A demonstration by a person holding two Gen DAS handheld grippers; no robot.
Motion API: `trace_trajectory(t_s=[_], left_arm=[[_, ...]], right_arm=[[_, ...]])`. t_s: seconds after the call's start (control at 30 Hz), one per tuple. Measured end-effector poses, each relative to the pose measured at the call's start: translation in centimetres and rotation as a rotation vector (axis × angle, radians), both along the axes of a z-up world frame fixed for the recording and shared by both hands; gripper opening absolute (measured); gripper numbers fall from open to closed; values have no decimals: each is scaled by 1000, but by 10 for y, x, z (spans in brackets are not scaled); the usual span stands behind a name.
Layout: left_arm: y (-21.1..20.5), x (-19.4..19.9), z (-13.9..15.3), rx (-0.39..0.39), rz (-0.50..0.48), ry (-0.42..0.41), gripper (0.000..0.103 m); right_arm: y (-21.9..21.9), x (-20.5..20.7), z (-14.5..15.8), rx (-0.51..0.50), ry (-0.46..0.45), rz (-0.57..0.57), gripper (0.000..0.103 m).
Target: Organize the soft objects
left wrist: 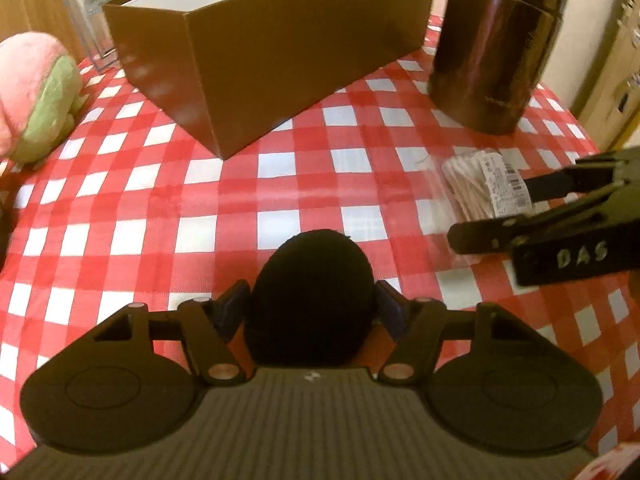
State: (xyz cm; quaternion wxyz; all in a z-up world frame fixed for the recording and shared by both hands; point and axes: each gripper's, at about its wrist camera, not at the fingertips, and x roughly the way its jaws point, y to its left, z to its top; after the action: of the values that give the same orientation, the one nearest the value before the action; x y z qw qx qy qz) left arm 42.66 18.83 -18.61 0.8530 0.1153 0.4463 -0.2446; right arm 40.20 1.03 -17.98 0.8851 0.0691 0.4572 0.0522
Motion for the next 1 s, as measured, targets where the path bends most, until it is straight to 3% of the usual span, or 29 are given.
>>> trace_trajectory(t_s=[0.17, 0.27, 0.47, 1.0], left_arm=[[0, -2, 2, -13, 79, 10, 62], [-1, -4, 3, -14, 112, 20, 62], [-1, -5, 4, -21, 148, 36, 62], [9, -16, 20, -49, 192, 37, 61]], right_arm=[[7, 1, -5, -46, -7, 5, 73], [9, 0, -7, -63, -9, 20, 54], [10, 0, -5, -65, -12, 51, 37], [10, -9, 12, -2, -24, 99, 32]])
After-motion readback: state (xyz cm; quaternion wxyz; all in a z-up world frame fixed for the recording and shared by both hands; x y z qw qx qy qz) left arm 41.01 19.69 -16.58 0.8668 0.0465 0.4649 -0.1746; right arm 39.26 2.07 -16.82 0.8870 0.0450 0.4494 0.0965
